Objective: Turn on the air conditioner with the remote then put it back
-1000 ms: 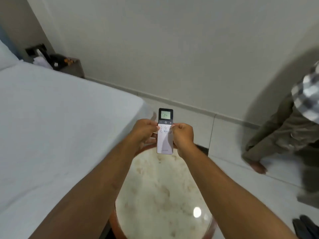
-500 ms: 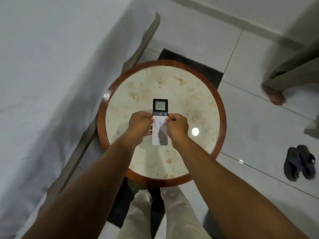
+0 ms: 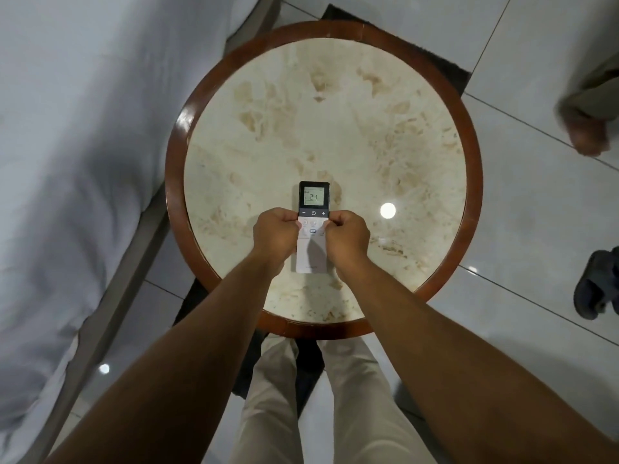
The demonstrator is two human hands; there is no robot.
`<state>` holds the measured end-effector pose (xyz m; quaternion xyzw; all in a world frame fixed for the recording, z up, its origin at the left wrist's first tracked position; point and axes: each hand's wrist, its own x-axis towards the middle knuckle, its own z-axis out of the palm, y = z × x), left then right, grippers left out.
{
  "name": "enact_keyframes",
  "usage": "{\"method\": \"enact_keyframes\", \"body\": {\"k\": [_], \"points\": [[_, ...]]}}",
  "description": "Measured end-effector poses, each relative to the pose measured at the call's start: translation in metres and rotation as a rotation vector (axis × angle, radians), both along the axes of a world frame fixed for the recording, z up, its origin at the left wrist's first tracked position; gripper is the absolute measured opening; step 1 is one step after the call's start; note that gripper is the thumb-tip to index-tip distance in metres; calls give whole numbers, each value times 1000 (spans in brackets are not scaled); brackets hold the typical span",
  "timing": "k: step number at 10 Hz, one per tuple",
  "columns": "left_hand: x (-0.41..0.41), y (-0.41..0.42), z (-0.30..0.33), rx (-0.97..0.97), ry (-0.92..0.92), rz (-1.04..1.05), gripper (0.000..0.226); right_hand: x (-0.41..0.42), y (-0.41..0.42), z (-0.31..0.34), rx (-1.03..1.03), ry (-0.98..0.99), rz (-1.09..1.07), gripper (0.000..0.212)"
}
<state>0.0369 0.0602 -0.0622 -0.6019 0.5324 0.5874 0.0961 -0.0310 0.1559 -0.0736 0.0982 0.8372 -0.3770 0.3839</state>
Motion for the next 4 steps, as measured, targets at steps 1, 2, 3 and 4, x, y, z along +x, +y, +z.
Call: {"method": "enact_keyframes", "body": {"k": [1, 2, 3, 4], "points": [[5, -2, -3, -23, -5, -48, 29, 4, 0, -4, -4, 2, 4, 28], [9, -4, -8, -20, 5, -84, 34, 8, -2, -11, -16, -18, -25, 27], [15, -2, -7, -14, 30, -126, 33, 10, 0, -12, -26, -3, -2, 27], [24, -3, 3, -81, -29, -230, 35, 7, 5, 1, 4, 11, 83, 25]]}}
